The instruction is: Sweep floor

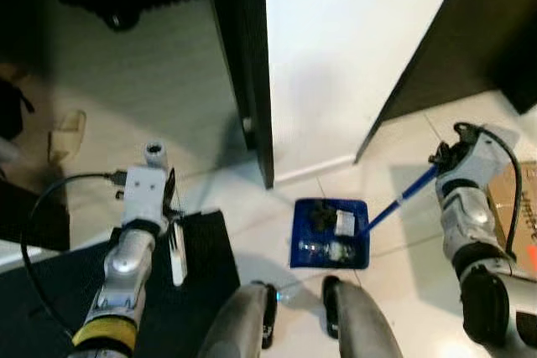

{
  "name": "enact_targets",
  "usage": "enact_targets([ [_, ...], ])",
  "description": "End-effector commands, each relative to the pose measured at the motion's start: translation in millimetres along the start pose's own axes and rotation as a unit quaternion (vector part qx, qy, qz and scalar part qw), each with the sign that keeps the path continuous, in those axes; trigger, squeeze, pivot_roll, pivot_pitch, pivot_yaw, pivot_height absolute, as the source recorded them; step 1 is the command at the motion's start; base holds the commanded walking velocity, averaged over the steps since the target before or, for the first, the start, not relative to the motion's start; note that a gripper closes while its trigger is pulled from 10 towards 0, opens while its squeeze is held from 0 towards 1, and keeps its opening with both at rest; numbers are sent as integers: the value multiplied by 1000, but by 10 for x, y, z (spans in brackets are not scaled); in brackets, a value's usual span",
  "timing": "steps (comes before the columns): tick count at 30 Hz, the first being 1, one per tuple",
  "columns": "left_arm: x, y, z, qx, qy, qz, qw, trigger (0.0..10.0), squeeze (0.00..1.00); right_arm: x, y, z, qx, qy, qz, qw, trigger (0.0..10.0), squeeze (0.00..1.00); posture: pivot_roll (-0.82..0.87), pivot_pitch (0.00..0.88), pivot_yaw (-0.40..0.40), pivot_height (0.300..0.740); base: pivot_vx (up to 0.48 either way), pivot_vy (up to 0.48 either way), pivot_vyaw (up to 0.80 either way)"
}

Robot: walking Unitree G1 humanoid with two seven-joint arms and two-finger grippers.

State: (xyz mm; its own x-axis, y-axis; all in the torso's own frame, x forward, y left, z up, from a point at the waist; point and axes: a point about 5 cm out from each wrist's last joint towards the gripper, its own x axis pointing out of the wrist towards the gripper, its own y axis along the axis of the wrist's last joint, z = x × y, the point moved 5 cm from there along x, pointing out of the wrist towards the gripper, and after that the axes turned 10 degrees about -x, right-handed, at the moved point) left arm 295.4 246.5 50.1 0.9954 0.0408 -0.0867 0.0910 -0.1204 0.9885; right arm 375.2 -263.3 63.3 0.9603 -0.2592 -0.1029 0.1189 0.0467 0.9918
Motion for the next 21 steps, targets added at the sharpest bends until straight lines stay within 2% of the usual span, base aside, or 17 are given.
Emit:
enact_targets([
  [1, -32, 34, -96, 17, 9, 2, 1000, 10000, 0, -23, -39, -13, 1, 2, -2, 1000, 10000, 533, 236, 267, 6, 740, 0, 0, 0],
  [2, -37, 37, -99, 18, 10, 2, 1000, 10000, 0, -26, -44, -17, 3, 2, -2, 1000, 10000, 533, 239, 267, 7, 740, 0, 0, 0],
  [3, -41, 41, -98, 19, 9, 2, 1000, 10000, 0, -33, -56, -19, 4, 2, -3, 1000, 10000, 808, 240, 266, 8, 740, 0, 0, 0],
  [4, -43, 44, -97, 20, 9, 2, 1000, 10000, 0, -38, -65, -20, 4, 2, -4, 1000, 10000, 808, 240, 266, 8, 740, 0, 0, 0],
  [5, -44, 44, -92, 20, 8, 1, 1000, 10000, 0, -48, -83, -25, 4, 5, -5, 1000, 10000, 914, 237, 262, 9, 740, 0, 0, 0],
  [7, -44, 44, -92, 20, 8, 1, 1000, 10000, 0, -48, -83, -25, 4, 5, -5, 1000, 10000, 914, 237, 262, 9, 740, 0, 0, 0],
  [8, -43, 43, -83, 21, 6, 0, 1000, 10000, 0, -57, -103, -27, 4, 7, -8, 1000, 10000, 957, 232, 256, 11, 740, 0, 0, 0],
  [10, -26, 35, -41, 22, -1, -2, 1000, 10000, 0, -79, -153, 0, -1, 3, -16, 1000, 10000, 894, 219, 243, 8, 740, 0, 0, 0],
  [11, -8, 24, -6, 24, -6, -3, 1000, 10000, 0, -91, -174, 36, 0, -4, -19, 1000, 10000, 529, 208, 229, 6, 740, 0, 0, 0],
  [12, -8, 24, -6, 24, -6, -3, 1000, 10000, 0, -91, -174, 36, 0, -4, -19, 1000, 10000, 529, 208, 229, 6, 740, 0, 0, 0],
  [13, 7, 21, 9, 24, -9, -2, 1000, 10000, 0, -97, -176, 61, 5, -8, -17, 1000, 10000, 0, 188, 205, 0, 740, 0, 0, 0],
  [14, 34, 10, 43, 27, -15, -1, 1000, 10000, 0, -111, -179, 103, 12, -15, -13, 1000, 10000, 0, 161, 170, -8, 740, 0, 0, 0],
  [17, 63, -2, 92, 37, -27, 0, 999, 10000, 0, -118, -135, 149, 20, -22, 4, 1000, 10000, 0, 137, 137, -14, 740, 0, 0, 0],
  [19, 91, -9, 110, 41, -32, 0, 999, 10000, 0, -121, -37, 214, 32, -32, 35, 998, 10000, 0, 121, 114, -16, 740, 0, 0, 0],
  [20, 128, -8, 110, 39, -31, -1, 999, 10000, 0, -125, 105, 285, 47, -43, 76, 995, 10000, 0, 97, 76, -16, 740, 0, 0, 0],
  [21, 128, -8, 110, 39, -31, -1, 999, 10000, 0, -125, 105, 285, 47, -43, 76, 995, 10000, 0, 97, 76, -16, 740, 0, 0, 0],
])
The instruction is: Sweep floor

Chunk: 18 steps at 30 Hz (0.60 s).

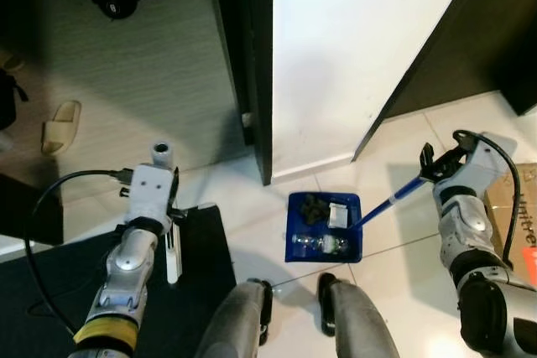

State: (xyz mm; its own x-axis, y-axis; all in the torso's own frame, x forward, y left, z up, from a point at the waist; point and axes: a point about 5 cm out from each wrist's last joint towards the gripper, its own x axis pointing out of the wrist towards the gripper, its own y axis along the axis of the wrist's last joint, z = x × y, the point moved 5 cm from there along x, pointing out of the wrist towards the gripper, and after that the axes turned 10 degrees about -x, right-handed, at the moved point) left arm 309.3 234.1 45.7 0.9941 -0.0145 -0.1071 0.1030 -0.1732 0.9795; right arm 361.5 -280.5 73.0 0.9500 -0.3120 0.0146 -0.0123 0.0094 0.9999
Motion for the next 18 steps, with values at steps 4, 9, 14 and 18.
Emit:
enact_targets([
  [4, 33, 20, -49, 18, 2, 5, 1000, 10000, 0, -19, 247, 123, 33, -22, 73, 997, 10000, 0, 75, 41, -10, 740, 0, 0, 0],
  [9, 87, 83, -169, 27, 16, 12, 999, 10000, 0, -125, 630, 93, 51, -15, 164, 985, 10000, 0, 62, 18, -3, 740, 0, 0, 0],
  [14, 193, 262, -385, 49, 35, 29, 998, 10000, 0, -181, 1112, 97, 82, -4, 243, 966, 10000, 0, 59, 0, 2, 740, 0, 0, 0],
  [18, 281, 309, -576, 81, 58, 8, 995, 10000, 0, -3, 1147, -133, 81, 71, 211, 972, 10000, 0, 46, 0, 2, 740, 0, 0, 0],
])
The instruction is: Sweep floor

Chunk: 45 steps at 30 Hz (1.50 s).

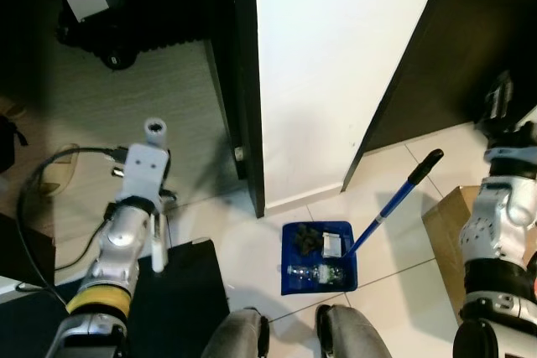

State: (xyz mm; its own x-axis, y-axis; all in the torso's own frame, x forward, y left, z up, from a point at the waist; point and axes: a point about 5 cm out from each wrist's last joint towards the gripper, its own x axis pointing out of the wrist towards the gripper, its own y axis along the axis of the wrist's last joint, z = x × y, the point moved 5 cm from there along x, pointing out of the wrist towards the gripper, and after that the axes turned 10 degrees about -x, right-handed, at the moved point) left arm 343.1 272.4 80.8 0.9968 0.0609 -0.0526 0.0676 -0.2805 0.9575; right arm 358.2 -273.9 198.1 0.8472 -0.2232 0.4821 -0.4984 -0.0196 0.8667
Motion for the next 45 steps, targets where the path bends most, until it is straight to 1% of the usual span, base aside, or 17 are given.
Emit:
enact_targets([
  [1, 18, -33, -162, 38, 18, -19, 999, 10000, 0, -13, -214, -139, 7, 47, -59, 997, 10000, 0, 45, 0, 2, 740, 0, 0, 0],
  [5, 4, -307, -286, 95, 48, -105, 989, 10000, 0, -244, -718, -365, 6, 112, -177, 978, 10000, 0, 51, 0, -10, 740, 0, 0, 0],
  [8, -25, -413, -320, 114, 55, -137, 982, 10000, 0, -364, -870, -458, -1, 136, -212, 968, 10000, 0, 51, 0, -10, 740, 0, 0, 0],
  [9, -108, -606, -401, 143, 71, -195, 968, 10000, 0, -649, -1121, -656, 0, 187, -276, 943, 10000, 0, 52, 0, -14, 740, 0, 0, 0],
  [12, -196, -740, -484, 162, 84, -237, 954, 10000, 0, -852, -1271, -767, -9, 225, -314, 922, 10000, 0, 57, 0, -15, 740, 0, 0, 0],
  [20, -564, -1182, -629, 149, 87, -370, 913, 10000, 0, -1056, -1438, -838, -6, 253, -357, 899, 10000, 0, 70, 0, -22, 740, 0, 0, 0],
  [22, -878, -1483, -571, 119, 66, -454, 880, 10000, 0, -1166, -1525, -844, -7, 257, -382, 888, 10000, 0, 79, 0, -27, 740, 0, 0, 0],
  [23, -878, -1483, -571, 119, 66, -454, 880, 10000, 0, -1166, -1525, -844, -7, 257, -382, 888, 10000, 0, 79, 0, -27, 740, 0, 0, 0],
  [26, -1322, -1844, -329, 58, 37, -537, 841, 10000, 0, -1497, -1725, -864, -23, 274, -449, 850, 10000, 0, 81, 0, -28, 740, 0, 0, 0],
  [27, -1322, -1844, -329, 58, 37, -537, 841, 10000, 0, -1497, -1725, -864, -23, 274, -449, 850, 10000, 0, 81, 0, -28, 740, 0, 0, 0],
  [31, -1580, -2037, -42, 4, 33, -561, 827, 10000, 0, -2099, -1960, -832, -58, 292, -547, 782, 10000, 0, 98, 0, -36, 740, 0, 0, 0],
  [32, -1580, -2037, -42, 4, 33, -561, 827, 10000, 0, -2099, -1960, -832, -58, 292, -547, 782, 10000, 0, 98, 0, -36, 740, 0, 0, 0],
  [33, -1714, -2110, 67, -3, 25, -579, 815, 10000, 0, -2368, -2018, -811, -61, 292, -584, 755, 10000, 0, 100, 0, -38, 740, 0, 0, 0],
  [34, -1753, -2129, 99, -7, 23, -585, 811, 10000, 0, -2436, -2027, -808, -58, 291, -592, 749, 10000, 0, 100, 0, -38, 740, 0, 0, 0],
  [42, -1820, -2175, 258, -44, 24, -582, 811, 10000, 0, -2788, -2080, -611, -76, 243, -635, 729, 10000, 0, 102, 0, -40, 740, 0, 0, 0],
  [43, -1725, -2144, 351, -62, 18, -542, 838, 10000, 0, -2939, -2092, -428, -105, 203, -653, 722, 10000, 0, 100, 0, -38, 740, 0, 0, 0],
  [45, -1686, -2126, 380, -69, 18, -526, 848, 10000, 0, -2986, -2091, -362, -114, 187, -658, 720, 10000, 0, 100, 0, -38, 740, 0, 0, 0],
])
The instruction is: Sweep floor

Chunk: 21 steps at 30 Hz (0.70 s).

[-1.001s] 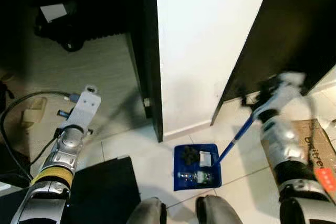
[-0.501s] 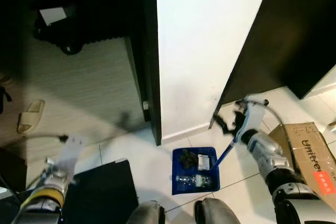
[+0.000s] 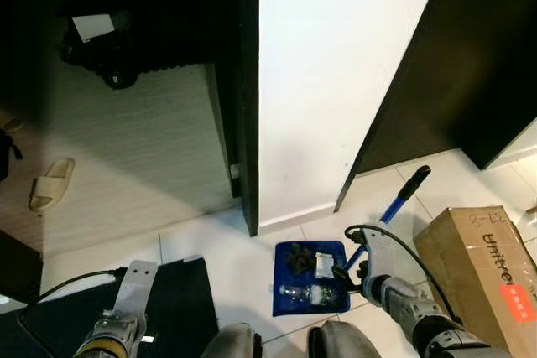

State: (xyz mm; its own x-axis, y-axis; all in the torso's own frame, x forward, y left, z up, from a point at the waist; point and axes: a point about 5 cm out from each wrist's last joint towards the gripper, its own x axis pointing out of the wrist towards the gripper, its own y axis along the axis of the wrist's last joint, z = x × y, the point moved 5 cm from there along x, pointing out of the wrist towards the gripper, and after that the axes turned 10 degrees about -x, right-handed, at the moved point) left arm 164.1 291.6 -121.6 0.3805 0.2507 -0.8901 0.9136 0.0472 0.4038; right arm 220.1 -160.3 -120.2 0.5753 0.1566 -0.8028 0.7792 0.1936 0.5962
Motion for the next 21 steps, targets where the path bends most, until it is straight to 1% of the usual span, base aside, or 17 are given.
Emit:
enact_targets([
  [1, 5, 55, 101, -23, -8, 32, 999, 10000, 0, -34, -122, 104, 14, -33, -11, 999, 10000, 0, 98, 0, -37, 740, 0, 0, 0],
  [2, 2, 163, 121, -29, 1, 61, 998, 10000, 0, -67, -232, 158, 52, -59, -15, 997, 10000, 0, 92, 0, -35, 740, 0, 0, 0],
  [3, 2, 163, 121, -29, 1, 61, 998, 10000, 0, -67, -232, 158, 52, -59, -15, 997, 10000, 0, 92, 0, -35, 740, 0, 0, 0],
  [4, 1, 205, 133, -26, 2, 70, 997, 10000, 0, -83, -293, 176, 66, -69, -22, 995, 10000, 0, 81, 0, -26, 740, 0, 0, 0],
  [6, 0, 223, 139, -22, 3, 73, 997, 10000, 0, -91, -328, 183, 73, -75, -26, 994, 10000, 0, 81, 0, -26, 740, 0, 0, 0],
  [7, 3, 234, 167, -22, -4, 72, 997, 10000, 0, -99, -362, 190, 79, -80, -32, 993, 10000, 0, 75, 0, -18, 740, 0, 0, 0],
  [8, 7, 247, 216, -9, -14, 65, 998, 10000, 0, -112, -406, 201, 87, -88, -36, 992, 10000, 0, 71, 0, -3, 740, 0, 0, 0],
  [9, 7, 247, 216, -9, -14, 65, 998, 10000, 0, -112, -406, 201, 87, -88, -36, 992, 10000, 0, 71, 0, -3, 740, 0, 0, 0],
  [10, 10, 253, 248, 4, -21, 60, 998, 10000, 0, -121, -434, 210, 93, -94, -38, 990, 10000, 0, 63, 0, 12, 740, 0, 0, 0],
  [11, 15, 233, 269, 29, -19, 48, 998, 10000, 0, -135, -470, 225, 98, -102, -41, 989, 10000, 0, 56, 0, 21, 740, 0, 0, 0],
  [13, 15, 233, 269, 29, -19, 48, 998, 10000, 0, -135, -470, 225, 98, -102, -41, 989, 10000, 0, 56, 0, 21, 740, 0, 0, 0],
  [14, 20, 203, 276, 49, -12, 40, 998, 10000, 0, -145, -499, 235, 100, -110, -44, 988, 10000, 0, 56, 0, 21, 740, 0, 0, 0],
  [15, 23, 167, 291, 53, -10, 36, 998, 10000, 0, -153, -528, 231, 97, -112, -46, 988, 10000, 0, 53, 0, 25, 740, 0, 0, 0],
  [17, 24, 113, 335, 45, -13, 37, 998, 10000, 0, -171, -598, 218, 93, -114, -56, 988, 10000, 0, 53, 0, 25, 740, 0, 0, 0],
  [21, 24, 72, 372, 38, -15, 38, 998, 10000, 0, -187, -646, 221, 90, -118, -62, 987, 10000, 0, 57, 0, 22, 740, 0, 0, 0],
])
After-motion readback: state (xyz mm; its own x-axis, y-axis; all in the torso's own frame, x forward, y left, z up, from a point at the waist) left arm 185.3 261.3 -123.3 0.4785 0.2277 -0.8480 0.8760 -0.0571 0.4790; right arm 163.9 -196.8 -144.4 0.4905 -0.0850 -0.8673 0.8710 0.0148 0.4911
